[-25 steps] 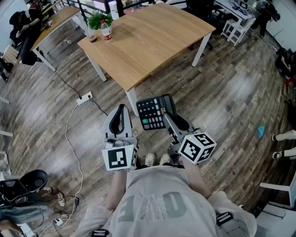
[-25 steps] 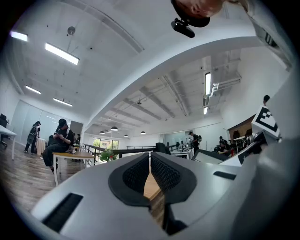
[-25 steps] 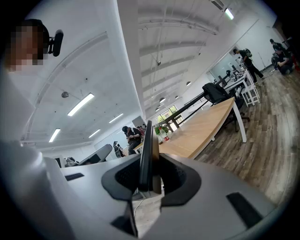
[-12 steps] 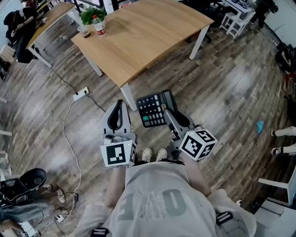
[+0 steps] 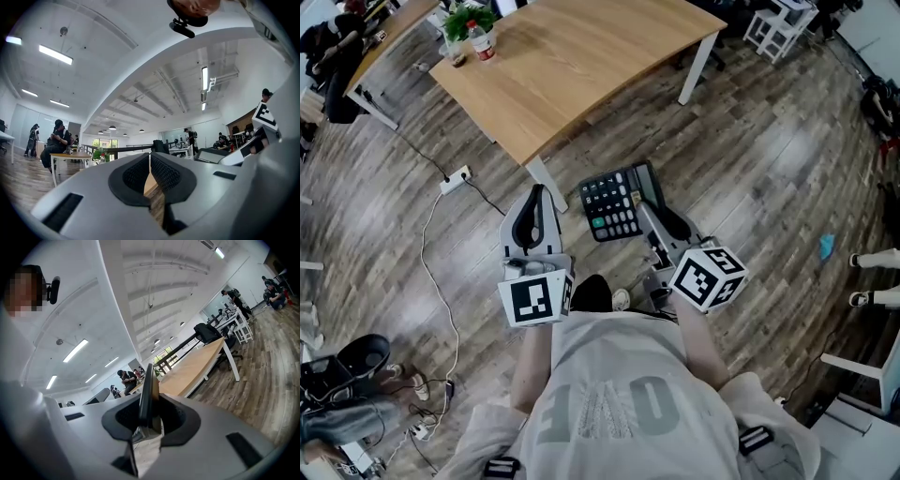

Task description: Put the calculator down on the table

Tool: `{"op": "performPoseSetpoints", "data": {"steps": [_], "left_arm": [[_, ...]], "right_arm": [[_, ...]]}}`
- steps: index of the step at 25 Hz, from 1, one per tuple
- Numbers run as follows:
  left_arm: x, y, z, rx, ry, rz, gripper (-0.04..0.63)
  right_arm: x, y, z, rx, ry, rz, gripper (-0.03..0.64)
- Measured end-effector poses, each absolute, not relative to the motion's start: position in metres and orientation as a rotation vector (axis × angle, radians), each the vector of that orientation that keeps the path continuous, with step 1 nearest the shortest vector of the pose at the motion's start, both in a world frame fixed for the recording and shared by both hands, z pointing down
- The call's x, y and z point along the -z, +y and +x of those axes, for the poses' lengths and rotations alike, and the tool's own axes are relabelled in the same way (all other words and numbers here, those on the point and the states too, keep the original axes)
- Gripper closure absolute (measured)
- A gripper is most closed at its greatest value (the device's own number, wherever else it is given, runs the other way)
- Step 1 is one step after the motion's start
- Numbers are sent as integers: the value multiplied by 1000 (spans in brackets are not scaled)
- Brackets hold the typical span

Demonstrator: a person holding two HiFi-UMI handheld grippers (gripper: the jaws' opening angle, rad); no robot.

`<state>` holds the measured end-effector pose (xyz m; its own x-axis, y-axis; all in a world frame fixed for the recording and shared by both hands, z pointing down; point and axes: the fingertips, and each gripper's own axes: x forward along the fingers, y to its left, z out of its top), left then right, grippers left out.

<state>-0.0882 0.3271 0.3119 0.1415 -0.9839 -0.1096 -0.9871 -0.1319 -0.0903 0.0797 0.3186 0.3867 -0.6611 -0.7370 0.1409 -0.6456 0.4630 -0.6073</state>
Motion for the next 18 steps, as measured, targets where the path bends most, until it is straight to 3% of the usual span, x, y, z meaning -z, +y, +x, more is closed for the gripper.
{"op": "performPoseSetpoints", "data": {"steps": [18], "left_arm": [[-343,189,-81,-27,1998,-2288,576]], "right_arm": [[-416,201,104,1019,2536,-1292,520]]}}
